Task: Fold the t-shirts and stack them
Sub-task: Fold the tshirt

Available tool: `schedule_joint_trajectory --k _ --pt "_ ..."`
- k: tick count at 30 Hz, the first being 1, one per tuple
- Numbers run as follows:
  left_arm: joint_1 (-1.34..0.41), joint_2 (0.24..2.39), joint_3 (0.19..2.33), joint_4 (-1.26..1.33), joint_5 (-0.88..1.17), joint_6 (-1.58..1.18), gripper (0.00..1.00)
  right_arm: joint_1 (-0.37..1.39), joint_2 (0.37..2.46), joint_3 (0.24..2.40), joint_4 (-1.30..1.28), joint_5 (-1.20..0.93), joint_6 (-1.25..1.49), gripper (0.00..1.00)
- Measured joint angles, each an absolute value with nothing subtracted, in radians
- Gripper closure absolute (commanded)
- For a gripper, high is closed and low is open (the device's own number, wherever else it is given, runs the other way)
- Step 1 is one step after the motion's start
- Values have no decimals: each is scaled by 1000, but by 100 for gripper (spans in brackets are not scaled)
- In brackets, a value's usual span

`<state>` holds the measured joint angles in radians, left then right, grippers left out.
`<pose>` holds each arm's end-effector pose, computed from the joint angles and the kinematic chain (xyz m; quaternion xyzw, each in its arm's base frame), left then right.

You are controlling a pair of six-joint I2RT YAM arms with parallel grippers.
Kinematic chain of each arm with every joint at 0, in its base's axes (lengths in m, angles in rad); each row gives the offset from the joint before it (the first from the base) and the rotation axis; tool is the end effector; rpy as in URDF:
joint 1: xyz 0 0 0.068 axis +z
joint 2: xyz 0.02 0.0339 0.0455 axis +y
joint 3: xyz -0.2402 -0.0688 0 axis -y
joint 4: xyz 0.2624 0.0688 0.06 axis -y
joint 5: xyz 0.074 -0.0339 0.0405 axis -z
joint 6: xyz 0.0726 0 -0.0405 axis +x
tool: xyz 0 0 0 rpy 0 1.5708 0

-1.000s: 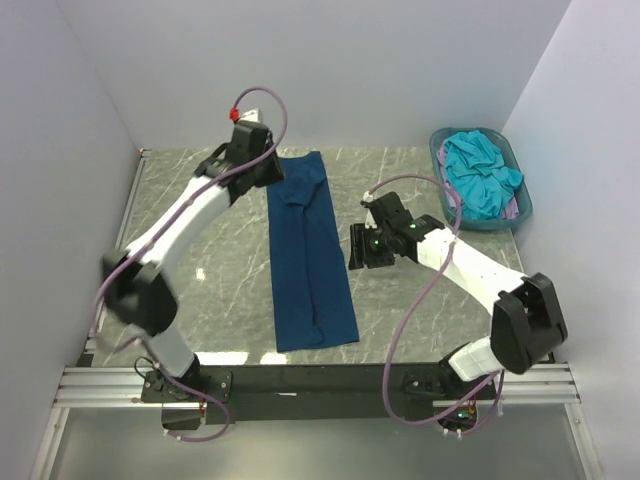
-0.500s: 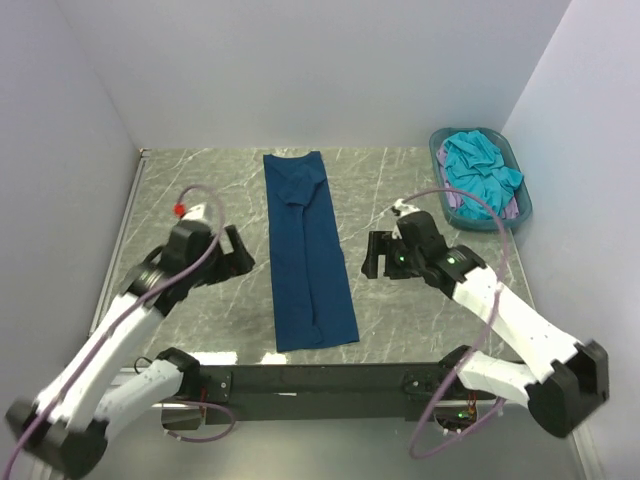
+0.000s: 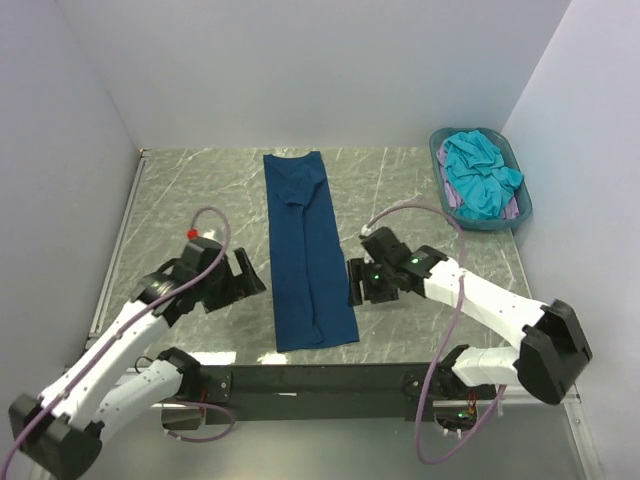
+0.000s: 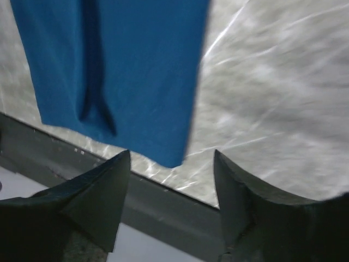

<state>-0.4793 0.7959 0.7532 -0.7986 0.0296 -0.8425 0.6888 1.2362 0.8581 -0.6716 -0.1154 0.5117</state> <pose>0.1892 -0.1008 0.2246 -0.1635 0.9197 -0.2299 0.2731 0.2108 0.1843 0.1726 -0.1001 0.9595 0.1912 0.1807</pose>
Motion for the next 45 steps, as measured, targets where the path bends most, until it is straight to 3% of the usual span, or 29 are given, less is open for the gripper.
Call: schedule_joint_trajectory --k 8,16,21,29,40,45 --pt "-692 1058 753 -822 55 -936 8 818 1426 864 -680 -121 610 41" --pt "-871 1362 838 -815 42 -967 17 890 1565 919 -723 -113 635 43" --pt "-909 1498 870 -815 48 -963 26 900 1610 940 -735 -113 639 48" --pt "-911 1584 875 -815 59 -962 31 901 1685 971 -767 -117 638 55" --pt "-911 1597 883 -812 75 -958 37 901 1687 978 -768 -125 643 84" --pt "-911 1597 883 -807 83 -958 54 901 1685 978 -770 -124 642 100"
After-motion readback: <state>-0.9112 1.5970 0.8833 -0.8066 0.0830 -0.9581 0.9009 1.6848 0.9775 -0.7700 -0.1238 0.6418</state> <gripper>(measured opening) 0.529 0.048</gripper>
